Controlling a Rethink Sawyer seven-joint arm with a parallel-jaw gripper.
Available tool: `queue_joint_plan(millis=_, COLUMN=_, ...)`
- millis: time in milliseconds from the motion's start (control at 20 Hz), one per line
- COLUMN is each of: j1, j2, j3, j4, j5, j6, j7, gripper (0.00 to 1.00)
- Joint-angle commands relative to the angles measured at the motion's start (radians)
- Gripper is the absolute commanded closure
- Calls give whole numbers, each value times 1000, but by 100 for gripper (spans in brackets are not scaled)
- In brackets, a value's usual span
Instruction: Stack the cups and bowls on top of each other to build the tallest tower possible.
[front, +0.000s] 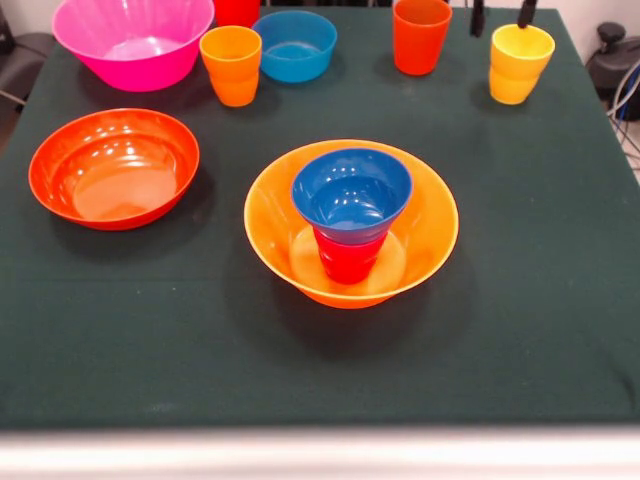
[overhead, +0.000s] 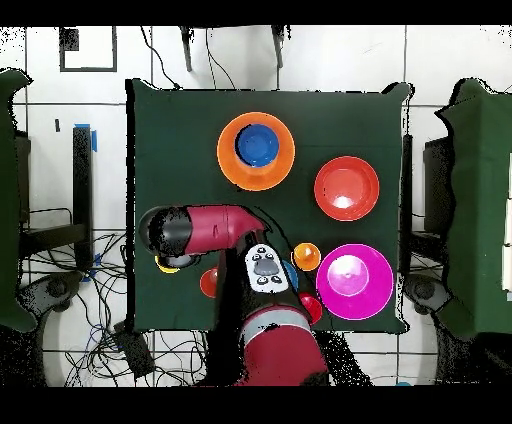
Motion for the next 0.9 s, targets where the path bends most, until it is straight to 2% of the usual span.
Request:
queue_joint_plan(millis=50, j1=18, j2=84, j3=92, j4=29, j5=-77, j6=-92, j7=-3, gripper=0)
queue_joint_plan(millis=650, j1=61, j2=117, j3=56, j4=-7, j5=-96, j6=-73, j7=16, gripper=0)
queue_joint_plan(millis=900, j1=76, j2=167, j3=30, j4=-60, j5=-128, j6=-79, j7=19, gripper=0)
